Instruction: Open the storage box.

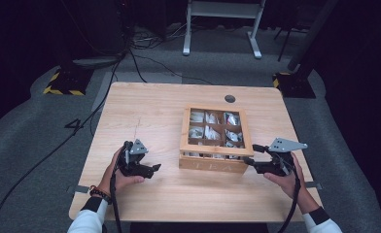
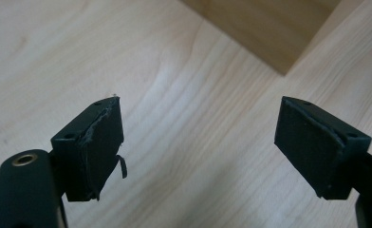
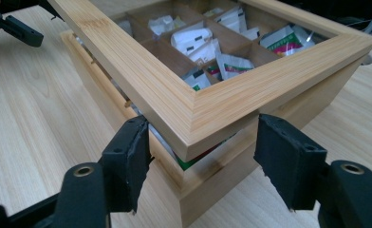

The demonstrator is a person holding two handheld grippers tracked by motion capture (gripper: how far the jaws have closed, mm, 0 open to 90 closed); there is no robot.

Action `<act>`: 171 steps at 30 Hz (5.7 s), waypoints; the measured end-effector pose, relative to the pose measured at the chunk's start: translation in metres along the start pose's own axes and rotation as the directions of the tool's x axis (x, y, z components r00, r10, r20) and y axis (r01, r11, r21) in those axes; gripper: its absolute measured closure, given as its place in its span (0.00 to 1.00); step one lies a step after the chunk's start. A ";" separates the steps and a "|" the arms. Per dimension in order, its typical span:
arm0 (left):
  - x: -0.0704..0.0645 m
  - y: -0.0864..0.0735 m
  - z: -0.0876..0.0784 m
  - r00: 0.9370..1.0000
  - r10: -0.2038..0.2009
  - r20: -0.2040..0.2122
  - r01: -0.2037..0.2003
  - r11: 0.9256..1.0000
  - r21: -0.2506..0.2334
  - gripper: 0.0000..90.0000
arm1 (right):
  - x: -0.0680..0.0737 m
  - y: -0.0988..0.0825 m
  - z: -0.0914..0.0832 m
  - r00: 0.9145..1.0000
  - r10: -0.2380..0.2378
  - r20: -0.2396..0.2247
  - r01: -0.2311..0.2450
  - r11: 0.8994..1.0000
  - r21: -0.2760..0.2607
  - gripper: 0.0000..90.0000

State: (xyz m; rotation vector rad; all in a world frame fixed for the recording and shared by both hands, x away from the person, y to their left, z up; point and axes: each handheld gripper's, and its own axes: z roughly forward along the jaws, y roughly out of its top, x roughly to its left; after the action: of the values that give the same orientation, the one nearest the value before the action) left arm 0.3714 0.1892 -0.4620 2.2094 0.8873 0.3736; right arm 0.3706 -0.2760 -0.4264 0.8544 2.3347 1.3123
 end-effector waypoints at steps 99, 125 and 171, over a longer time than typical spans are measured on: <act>0.018 0.192 -0.002 0.987 0.157 -0.040 -0.159 0.896 -0.415 0.66 | -0.042 -0.072 -0.014 0.994 0.056 0.098 -0.068 0.990 0.127 0.36; 0.044 0.221 0.011 0.998 0.053 -0.029 -0.061 0.886 -0.460 0.67 | -0.041 -0.087 0.003 0.998 0.023 0.055 -0.033 0.982 0.184 0.29; 0.071 0.248 0.057 0.984 -0.121 -0.134 0.051 0.898 -0.436 0.70 | -0.040 -0.087 0.006 0.999 0.017 0.051 -0.026 0.982 0.185 0.23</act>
State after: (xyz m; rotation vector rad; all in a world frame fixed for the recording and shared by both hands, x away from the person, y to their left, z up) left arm 0.5713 0.0834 -0.3250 1.7429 0.8843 0.6442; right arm 0.3752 -0.3323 -0.5038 0.9581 2.4438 1.0809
